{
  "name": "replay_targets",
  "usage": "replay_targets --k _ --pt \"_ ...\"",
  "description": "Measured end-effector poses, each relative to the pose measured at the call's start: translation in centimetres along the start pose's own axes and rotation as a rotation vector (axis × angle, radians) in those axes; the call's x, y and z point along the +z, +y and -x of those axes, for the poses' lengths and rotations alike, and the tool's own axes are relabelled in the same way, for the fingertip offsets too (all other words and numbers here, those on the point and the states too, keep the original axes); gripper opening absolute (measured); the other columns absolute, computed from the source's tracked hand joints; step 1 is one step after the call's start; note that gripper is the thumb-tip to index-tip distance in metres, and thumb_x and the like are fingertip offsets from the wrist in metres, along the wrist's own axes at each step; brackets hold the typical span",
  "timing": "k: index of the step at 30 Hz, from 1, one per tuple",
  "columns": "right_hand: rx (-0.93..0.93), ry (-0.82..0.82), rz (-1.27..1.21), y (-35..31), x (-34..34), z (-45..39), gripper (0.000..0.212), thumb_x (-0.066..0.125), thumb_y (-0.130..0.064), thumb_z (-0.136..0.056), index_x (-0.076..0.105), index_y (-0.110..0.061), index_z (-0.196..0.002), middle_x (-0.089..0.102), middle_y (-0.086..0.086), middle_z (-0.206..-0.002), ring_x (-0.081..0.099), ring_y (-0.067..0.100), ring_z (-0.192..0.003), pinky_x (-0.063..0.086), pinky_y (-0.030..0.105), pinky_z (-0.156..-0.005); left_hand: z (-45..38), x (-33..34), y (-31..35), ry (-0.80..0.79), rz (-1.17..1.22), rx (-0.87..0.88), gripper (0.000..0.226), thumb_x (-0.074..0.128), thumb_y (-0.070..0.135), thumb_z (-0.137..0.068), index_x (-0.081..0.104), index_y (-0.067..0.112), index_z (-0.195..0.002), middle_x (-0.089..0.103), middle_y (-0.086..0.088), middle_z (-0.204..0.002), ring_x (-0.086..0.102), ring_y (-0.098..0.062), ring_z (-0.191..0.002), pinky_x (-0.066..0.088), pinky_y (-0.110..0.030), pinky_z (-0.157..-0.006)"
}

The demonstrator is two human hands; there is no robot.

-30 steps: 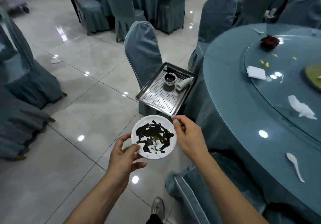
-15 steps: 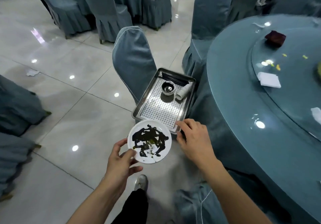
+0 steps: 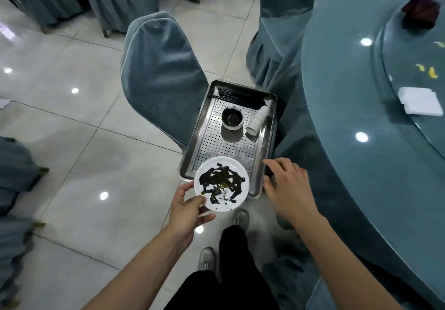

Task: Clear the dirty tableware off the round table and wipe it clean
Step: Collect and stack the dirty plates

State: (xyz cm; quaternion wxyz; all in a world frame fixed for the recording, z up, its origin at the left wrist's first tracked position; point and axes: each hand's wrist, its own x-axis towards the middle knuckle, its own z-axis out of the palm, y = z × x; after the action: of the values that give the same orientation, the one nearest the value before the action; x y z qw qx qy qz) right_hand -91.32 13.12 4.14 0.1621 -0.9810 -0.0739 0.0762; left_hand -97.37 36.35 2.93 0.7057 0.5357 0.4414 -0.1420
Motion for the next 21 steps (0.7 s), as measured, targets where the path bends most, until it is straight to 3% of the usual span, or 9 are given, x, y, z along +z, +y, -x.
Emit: replay_targets --k 7,10,14,21 --pt "-0.02 -0.134 0.063 3.8 6.1 -11.2 0.041 0.057 -0.03 -0.092 0.053 -0.024 -0.132 0.057 0.006 -0.123 0.058 0.03 -0.108 0.044 0.048 -0.094 -13.3 5.1 0.7 0.072 -0.005 -0.079 0.045 0.053 -0.01 -0.093 0.05 0.019 -0.127 0.067 -0.017 -0.108 0.066 -0.033 -0.078 0.057 -0.031 -0.049" --pt "-0.002 -0.195 0.069 5.3 8.7 -15.2 0.042 0.053 -0.033 -0.095 0.049 -0.025 -0.137 0.053 0.006 -0.129 0.053 0.03 -0.116 0.04 0.048 -0.101 -19.1 7.2 0.4 0.104 -0.002 -0.112 0.045 0.053 -0.012 -0.094 0.048 0.02 -0.125 0.067 -0.014 -0.098 0.066 -0.029 -0.067 0.058 -0.031 -0.047" --pt "0.04 -0.249 0.022 7.1 12.8 -19.0 0.046 0.053 -0.033 -0.097 0.045 -0.027 -0.142 0.049 0.004 -0.134 0.049 0.027 -0.122 0.035 0.047 -0.108 -26.6 9.7 -0.4 0.12 -0.018 -0.122 0.046 0.053 -0.014 -0.093 0.048 0.019 -0.124 0.066 -0.015 -0.105 0.067 -0.028 -0.06 0.055 -0.028 -0.041" --pt "0.119 -0.322 -0.062 8.7 19.6 -22.0 0.049 0.055 -0.035 -0.097 0.043 -0.032 -0.144 0.048 0.0 -0.137 0.048 0.021 -0.124 0.034 0.046 -0.112 -36.7 11.2 -1.6 0.096 -0.133 -0.122 0.044 0.052 -0.013 -0.095 0.047 0.02 -0.122 0.059 -0.02 -0.13 0.07 -0.03 -0.079 0.058 -0.03 -0.045"
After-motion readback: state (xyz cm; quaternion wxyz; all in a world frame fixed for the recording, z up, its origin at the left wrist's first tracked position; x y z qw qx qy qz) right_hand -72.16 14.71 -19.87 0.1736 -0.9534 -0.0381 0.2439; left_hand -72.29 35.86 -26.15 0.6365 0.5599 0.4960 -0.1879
